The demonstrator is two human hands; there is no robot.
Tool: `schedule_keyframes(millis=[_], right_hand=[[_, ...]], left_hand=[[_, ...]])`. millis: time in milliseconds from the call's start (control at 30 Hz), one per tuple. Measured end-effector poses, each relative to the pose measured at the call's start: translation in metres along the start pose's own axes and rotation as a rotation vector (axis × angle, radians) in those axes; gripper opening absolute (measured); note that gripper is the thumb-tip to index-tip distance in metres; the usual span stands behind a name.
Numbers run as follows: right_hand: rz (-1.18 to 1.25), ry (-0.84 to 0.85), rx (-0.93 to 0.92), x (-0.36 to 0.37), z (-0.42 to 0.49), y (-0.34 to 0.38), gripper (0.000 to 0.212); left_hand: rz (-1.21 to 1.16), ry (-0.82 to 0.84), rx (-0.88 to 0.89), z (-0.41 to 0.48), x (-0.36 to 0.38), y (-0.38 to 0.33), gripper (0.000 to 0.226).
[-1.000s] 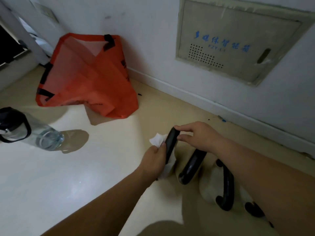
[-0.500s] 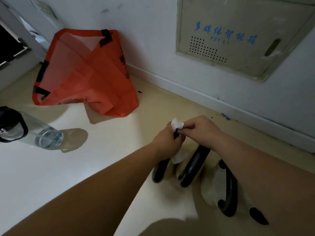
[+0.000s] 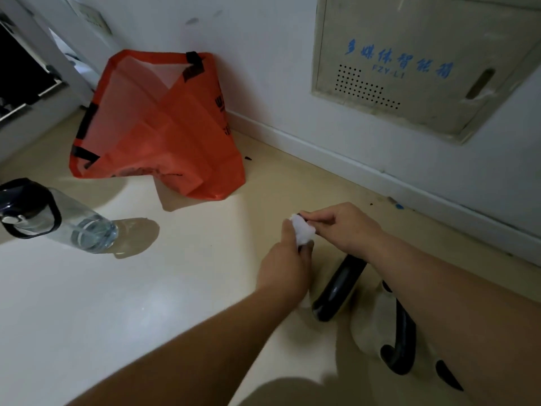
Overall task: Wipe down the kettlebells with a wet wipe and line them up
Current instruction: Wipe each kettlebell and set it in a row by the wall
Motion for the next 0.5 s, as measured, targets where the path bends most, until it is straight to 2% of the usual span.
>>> schedule_keyframes(millis=[67,133,267,333,400,433,500], right_hand=[[-0.002,-0.024,0.007,-0.001,0.000,0.000,0.026],[0.021,-0.069,0.027,-0.003,-0.001,-0.002,0.026],[0.060,-0.131,0.037,-0.003,-0.006,0.000,0.012],[0.040,-0.123,0.022,-0.005,-0.007,-0.001,0.005],[0.015,-0.082,-0.007,-0.007,-0.007,0.001,0.007],[0.020,-0.054,-0.018,-0.007,-0.008,0.003,0.014],[0.026,-0.008,-0.032,-0.003,-0.009,0.009,0.037]], left_hand=[[-0.024,0.086,-0.001,0.018,-0.002,-0.010,0.053],[0.072,0.183,0.056,0.025,-0.012,-0.015,0.050],[0.248,0.315,0.149,0.031,-0.040,-0.002,0.054],[0.285,0.288,0.171,0.024,-0.035,0.001,0.055],[0.283,0.187,0.212,0.016,-0.026,0.003,0.051],[0.316,0.125,0.240,0.010,-0.024,0.006,0.053],[0.436,0.020,0.345,-0.012,-0.029,0.022,0.071]])
Point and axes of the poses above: each hand's wrist, its own z-axis towards the middle knuckle, its own x-axis out of the palm, y = z × x, the point moved 3 cm from there along z, towards the middle knuckle, and after that the axes turned 8 degrees about -z, right-handed, at the moved point
